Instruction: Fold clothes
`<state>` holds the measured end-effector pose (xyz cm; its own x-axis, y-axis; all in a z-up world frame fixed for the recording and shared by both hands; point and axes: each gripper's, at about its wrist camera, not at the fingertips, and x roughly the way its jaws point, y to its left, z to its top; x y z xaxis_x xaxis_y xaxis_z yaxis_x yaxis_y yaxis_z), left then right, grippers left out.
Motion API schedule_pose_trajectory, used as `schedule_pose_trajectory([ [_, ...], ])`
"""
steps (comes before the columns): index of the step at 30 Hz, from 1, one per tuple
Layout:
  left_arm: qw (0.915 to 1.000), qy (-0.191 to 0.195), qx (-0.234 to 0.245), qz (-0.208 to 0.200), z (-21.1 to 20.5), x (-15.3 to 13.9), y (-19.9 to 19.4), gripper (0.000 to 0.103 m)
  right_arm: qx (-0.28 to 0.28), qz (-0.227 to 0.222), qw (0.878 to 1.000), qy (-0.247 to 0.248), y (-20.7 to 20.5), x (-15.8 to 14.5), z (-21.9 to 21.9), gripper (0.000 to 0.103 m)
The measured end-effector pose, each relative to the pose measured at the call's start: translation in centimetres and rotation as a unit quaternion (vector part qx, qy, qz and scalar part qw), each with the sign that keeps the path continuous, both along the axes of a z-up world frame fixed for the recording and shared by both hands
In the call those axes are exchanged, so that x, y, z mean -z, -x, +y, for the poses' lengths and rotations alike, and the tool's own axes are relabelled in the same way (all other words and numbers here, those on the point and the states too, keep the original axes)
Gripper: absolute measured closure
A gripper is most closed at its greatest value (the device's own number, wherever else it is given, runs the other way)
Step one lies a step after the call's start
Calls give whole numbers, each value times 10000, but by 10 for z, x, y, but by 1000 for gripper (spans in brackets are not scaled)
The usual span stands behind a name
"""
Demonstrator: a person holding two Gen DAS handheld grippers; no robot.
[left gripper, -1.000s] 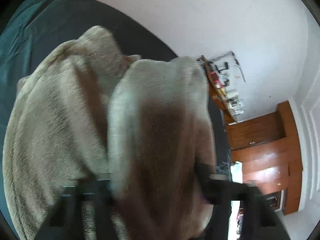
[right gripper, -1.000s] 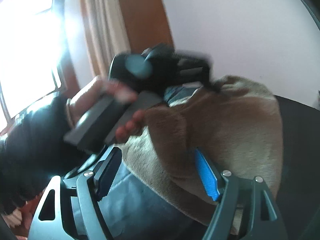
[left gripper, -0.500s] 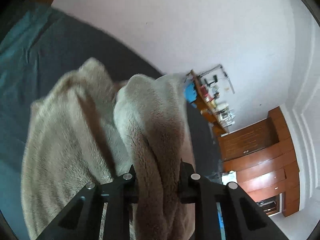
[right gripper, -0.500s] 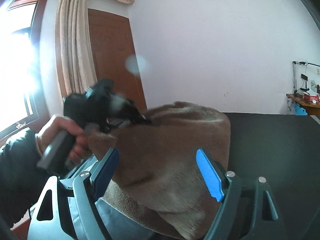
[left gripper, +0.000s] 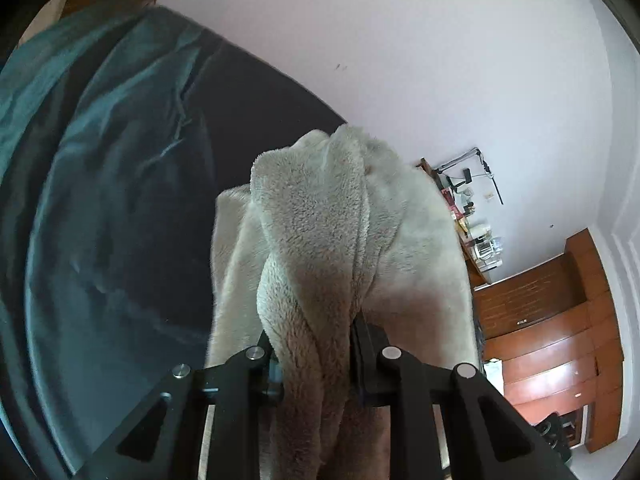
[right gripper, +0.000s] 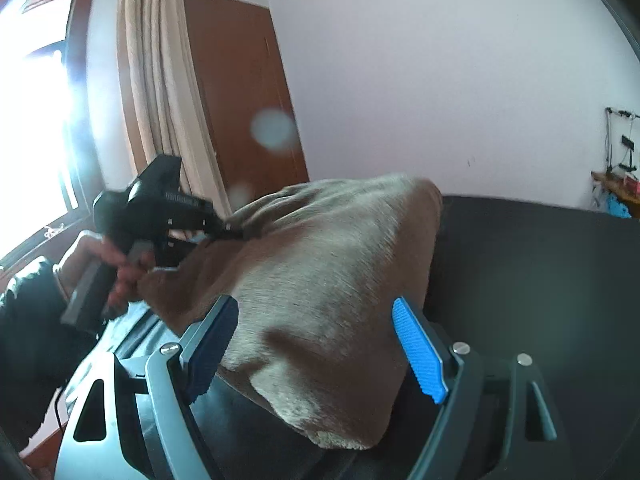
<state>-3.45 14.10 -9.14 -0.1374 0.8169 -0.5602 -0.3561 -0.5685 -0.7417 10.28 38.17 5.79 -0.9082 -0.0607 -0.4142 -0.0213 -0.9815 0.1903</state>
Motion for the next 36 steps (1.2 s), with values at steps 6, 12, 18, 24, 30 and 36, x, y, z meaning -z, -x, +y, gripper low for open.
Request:
schedule_pose_trajectory([
  [6, 9995, -317, -46, -39, -6, 16, -3, 65, -21, -518, 9987, 0, 15, 14, 3, 17],
  [12, 9974, 455, -329, 445, -14, -9, -20, 46, 30, -876, 9961, 118, 33, 21, 16, 16],
  [18, 9794, 1089, -357, 1660, -6, -65, -73, 43, 44, -973, 9952, 66, 37, 20, 16, 13],
  [24, 9816, 821, -30, 1721, 5, -60, -108, 29, 13, -1052, 9942, 224, 48, 25, 16, 8],
  [30, 9888, 992, -360, 1053, -4, 0, -91, 29, -71, -844, 9962, 208, 33, 15, 31, 8],
  [36, 9891, 896, -534, 1039, -12, -12, -95, 29, 128, -969, 9952, 89, -3, 9, 70, 6],
])
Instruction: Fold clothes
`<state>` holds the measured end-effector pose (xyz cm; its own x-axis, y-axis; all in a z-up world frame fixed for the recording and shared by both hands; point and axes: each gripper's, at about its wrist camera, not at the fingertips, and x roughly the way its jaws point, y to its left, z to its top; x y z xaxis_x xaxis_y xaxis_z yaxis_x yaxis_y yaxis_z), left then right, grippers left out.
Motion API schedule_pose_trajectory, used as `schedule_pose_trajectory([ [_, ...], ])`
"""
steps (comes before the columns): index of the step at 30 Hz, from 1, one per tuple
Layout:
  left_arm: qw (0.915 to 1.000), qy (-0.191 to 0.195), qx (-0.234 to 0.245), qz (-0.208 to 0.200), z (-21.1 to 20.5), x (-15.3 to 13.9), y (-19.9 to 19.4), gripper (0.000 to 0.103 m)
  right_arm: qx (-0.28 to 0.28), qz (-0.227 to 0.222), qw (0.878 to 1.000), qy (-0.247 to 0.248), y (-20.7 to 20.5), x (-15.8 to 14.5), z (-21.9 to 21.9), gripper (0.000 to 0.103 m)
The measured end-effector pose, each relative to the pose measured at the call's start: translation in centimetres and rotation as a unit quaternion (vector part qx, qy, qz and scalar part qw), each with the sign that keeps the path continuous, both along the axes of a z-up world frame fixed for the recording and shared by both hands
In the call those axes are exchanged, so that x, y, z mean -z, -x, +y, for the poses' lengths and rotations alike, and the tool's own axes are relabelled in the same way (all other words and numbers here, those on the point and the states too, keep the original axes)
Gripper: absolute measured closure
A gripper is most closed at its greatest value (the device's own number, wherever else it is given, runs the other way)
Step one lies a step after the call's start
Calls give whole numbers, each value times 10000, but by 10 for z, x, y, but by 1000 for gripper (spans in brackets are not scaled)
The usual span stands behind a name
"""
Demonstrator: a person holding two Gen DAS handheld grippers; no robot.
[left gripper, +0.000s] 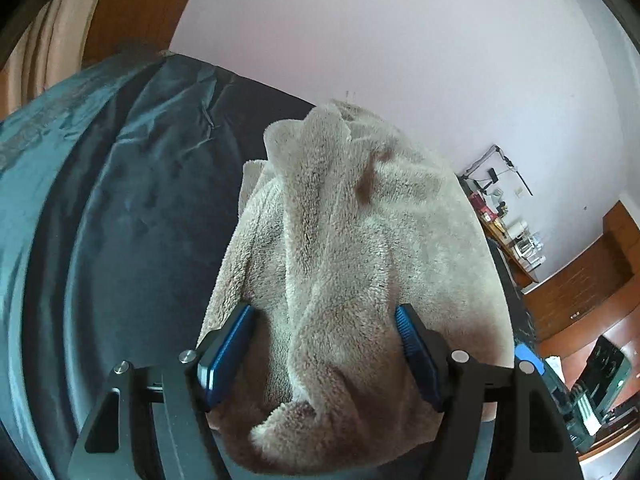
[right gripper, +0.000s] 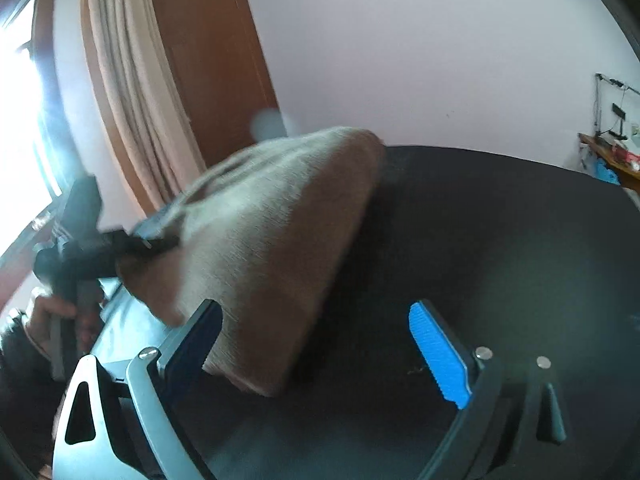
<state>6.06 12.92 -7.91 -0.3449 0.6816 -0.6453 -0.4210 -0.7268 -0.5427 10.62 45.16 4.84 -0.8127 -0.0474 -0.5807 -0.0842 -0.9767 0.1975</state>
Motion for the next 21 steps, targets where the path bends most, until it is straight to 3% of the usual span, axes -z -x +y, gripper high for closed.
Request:
schedule_pose_trajectory([
  [6, 9988, -397, -17, 279, -5, -23, -14, 29, -458, -411, 9962, -620, -5, 8, -25, 6],
  [10, 9989, -178, -1, 437, 7, -16, -17, 29, -598, -673, 9893, -1150, 12, 16, -52, 6],
  [14, 9997, 83, -26, 215, 8, 12, -8, 29, -279, -871, 9844, -1504, 33, 25, -54, 6],
  [21, 9988, 103, 299, 371, 6, 15, -8, 29, 172, -1178, 9851, -1245, 34, 38, -20, 1],
])
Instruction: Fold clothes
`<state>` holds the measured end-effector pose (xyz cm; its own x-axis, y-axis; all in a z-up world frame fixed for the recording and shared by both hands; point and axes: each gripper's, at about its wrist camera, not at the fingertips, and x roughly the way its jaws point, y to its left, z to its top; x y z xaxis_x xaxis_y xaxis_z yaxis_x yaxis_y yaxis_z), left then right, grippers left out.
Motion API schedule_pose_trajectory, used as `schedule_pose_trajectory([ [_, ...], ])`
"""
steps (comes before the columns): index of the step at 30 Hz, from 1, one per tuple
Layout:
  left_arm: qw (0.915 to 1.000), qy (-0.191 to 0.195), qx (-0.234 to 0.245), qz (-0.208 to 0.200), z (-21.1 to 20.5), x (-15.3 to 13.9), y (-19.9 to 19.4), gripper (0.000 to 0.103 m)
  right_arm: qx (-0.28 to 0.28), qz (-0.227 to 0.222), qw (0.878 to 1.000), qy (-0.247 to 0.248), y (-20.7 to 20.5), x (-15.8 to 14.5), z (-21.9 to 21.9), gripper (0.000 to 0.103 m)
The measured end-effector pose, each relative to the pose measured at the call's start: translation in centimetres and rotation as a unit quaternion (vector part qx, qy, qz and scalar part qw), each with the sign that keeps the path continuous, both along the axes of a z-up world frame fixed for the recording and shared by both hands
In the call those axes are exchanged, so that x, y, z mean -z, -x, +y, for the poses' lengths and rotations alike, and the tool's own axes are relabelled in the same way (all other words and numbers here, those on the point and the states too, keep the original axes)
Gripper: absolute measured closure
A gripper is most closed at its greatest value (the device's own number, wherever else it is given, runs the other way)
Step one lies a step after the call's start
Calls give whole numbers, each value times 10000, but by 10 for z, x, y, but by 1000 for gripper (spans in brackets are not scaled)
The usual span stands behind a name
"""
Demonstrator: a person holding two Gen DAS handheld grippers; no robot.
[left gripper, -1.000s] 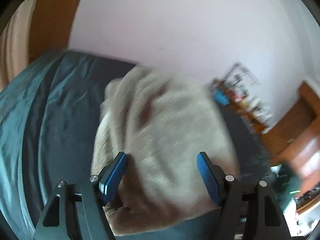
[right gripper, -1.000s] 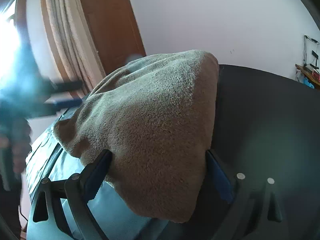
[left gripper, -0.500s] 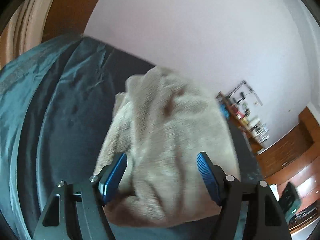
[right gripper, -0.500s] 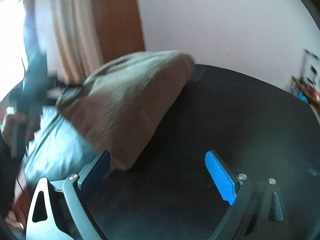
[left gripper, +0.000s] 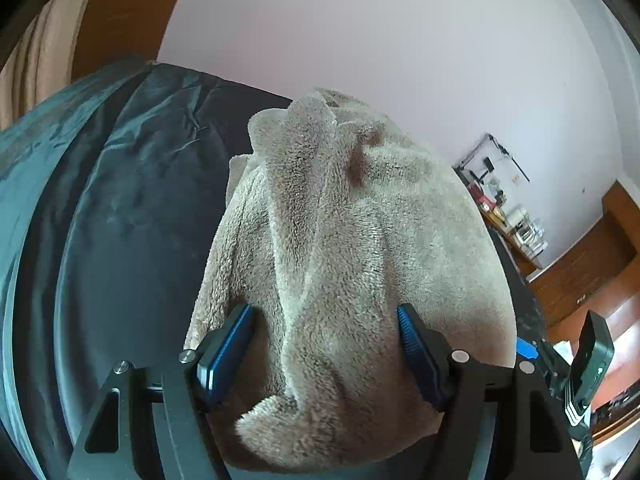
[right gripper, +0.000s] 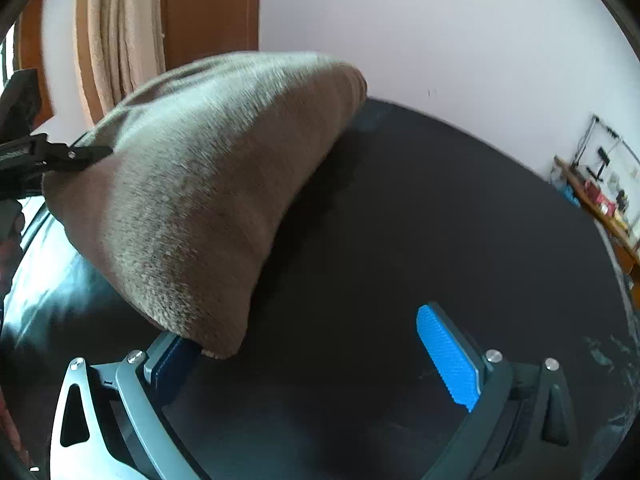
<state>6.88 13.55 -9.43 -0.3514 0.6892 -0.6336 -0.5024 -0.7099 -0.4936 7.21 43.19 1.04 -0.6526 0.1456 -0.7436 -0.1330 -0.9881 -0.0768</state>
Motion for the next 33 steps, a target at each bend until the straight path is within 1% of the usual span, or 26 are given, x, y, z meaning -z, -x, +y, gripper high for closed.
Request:
schedule_pose_trajectory([
  [5, 9999, -86, 25, 72, -3, 2, -3, 28, 37, -47, 10000, 43, -3, 3, 2, 1],
  [8, 9999, -111, 3, 42, -5, 0, -2, 28, -101, 90, 9999, -84, -11, -5, -5, 1],
  [10, 9998, -171, -16, -26, -8, -3, -2, 28, -317, 378, 9985, -221, -22, -19, -14, 1],
  [12, 9995, -262, -133, -75, -13, -12, 0, 28, -573, 836, 9945, -265, -34, -38, -23, 1],
  [14, 9991, -348, -261, -18, -18, -23, 4, 28, -739, 1247, 9891, -271, -42, -55, -30, 1],
  [16, 9984, -438, -356, 88, -22, -37, 8, 28, -915, 1588, 9829, -194, -39, -67, -37, 1],
  [18, 9974, -539, -447, 177, -23, -53, 14, 28, -1108, 1735, 9784, -162, -28, -70, -46, 1],
  [20, 9967, -691, -391, 170, -16, -67, 25, 28, -1304, 1666, 9772, -152, -16, -65, -58, 1],
  [22, 9964, -822, -211, 33, -5, -76, 38, 28, -1520, 1545, 9762, -76, 0, -56, -71, 1],
  [25, 9958, -826, 89, -388, 22, -80, 68, 28, -1839, 1224, 9746, 360, 27, -36, -82, 1],
  [28, 9947, -653, 246, -755, 52, -75, 98, 28, -1789, 1204, 9755, 429, 23, -25, -83, 1],
  [29, 9944, -620, 250, -816, 59, -74, 104, 28, -1798, 1220, 9752, 430, 22, -24, -82, 1],
  [31, 9949, -486, 211, -864, 72, -72, 118, 28, -1818, 1241, 9745, 423, 20, -24, -81, 1],
  [33, 9960, -228, 100, -855, 82, -68, 127, 28, -1816, 1234, 9749, 378, 23, -19, -85, 1],
])
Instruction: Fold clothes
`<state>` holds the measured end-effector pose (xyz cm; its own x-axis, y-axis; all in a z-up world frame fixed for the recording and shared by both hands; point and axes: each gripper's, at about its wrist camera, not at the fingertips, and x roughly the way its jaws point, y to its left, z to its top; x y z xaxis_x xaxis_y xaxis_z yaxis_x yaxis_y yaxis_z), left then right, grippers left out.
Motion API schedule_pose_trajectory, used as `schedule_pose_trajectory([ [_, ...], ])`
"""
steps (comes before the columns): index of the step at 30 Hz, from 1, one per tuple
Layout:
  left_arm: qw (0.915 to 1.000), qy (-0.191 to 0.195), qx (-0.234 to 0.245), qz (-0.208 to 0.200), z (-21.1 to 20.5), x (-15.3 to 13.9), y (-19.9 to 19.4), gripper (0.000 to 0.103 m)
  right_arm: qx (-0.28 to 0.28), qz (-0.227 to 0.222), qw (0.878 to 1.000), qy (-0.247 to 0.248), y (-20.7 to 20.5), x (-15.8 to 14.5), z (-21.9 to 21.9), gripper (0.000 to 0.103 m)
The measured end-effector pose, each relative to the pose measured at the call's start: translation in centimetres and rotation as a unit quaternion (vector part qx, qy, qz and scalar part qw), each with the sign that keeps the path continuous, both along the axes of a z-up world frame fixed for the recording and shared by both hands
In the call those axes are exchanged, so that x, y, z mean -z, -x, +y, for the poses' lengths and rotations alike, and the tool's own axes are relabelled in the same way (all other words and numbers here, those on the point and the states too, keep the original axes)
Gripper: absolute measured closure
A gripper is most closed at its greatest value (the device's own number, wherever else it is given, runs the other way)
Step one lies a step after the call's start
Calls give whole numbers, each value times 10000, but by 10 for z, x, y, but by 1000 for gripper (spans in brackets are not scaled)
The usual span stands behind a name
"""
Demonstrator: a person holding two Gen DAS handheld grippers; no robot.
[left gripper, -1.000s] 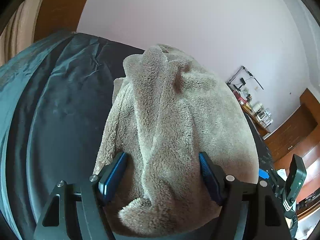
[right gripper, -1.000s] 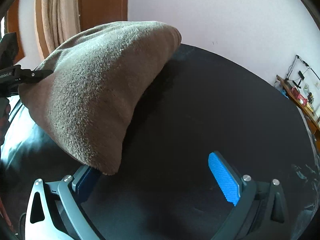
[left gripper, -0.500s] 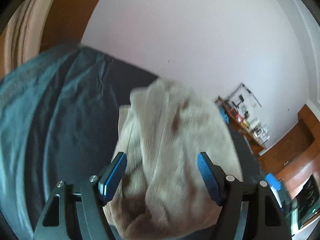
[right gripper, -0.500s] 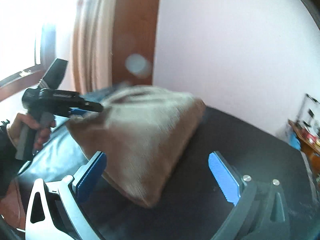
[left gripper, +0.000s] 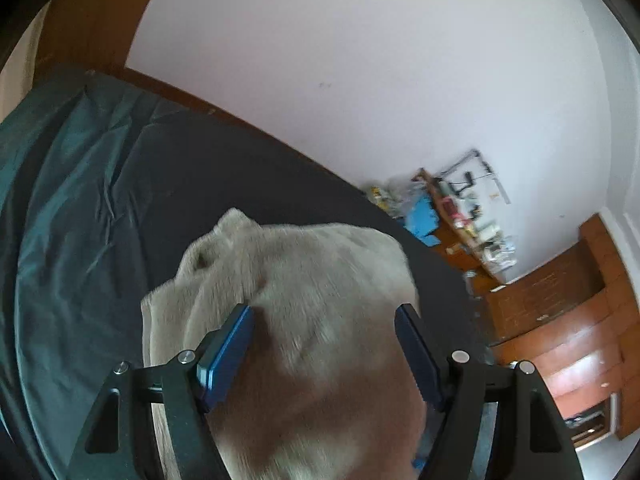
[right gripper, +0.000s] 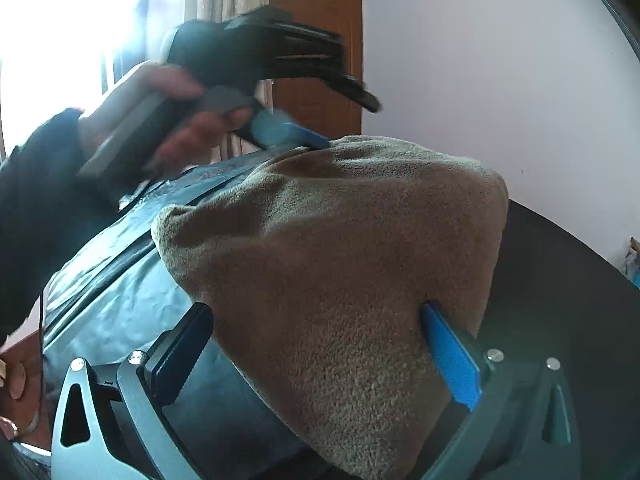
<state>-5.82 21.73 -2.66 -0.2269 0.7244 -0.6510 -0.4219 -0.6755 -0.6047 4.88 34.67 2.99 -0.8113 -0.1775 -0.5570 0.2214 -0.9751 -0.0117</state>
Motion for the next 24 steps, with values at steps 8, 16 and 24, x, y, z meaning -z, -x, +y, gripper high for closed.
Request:
schedule_pose_trajectory([
  [8, 9977, 447, -370, -340, 2, 49, 25, 28, -5, -64, 9999, -127, -8, 0, -2, 1],
  [16, 9981, 327, -462, -260, -10, 43, 16, 28, 4, -78, 9998, -198, -6, 1, -7, 1],
  [24, 9992, 166, -332, 111, -47, 5, -39, 28, 39, -70, 9999, -61, -8, -1, -5, 1],
])
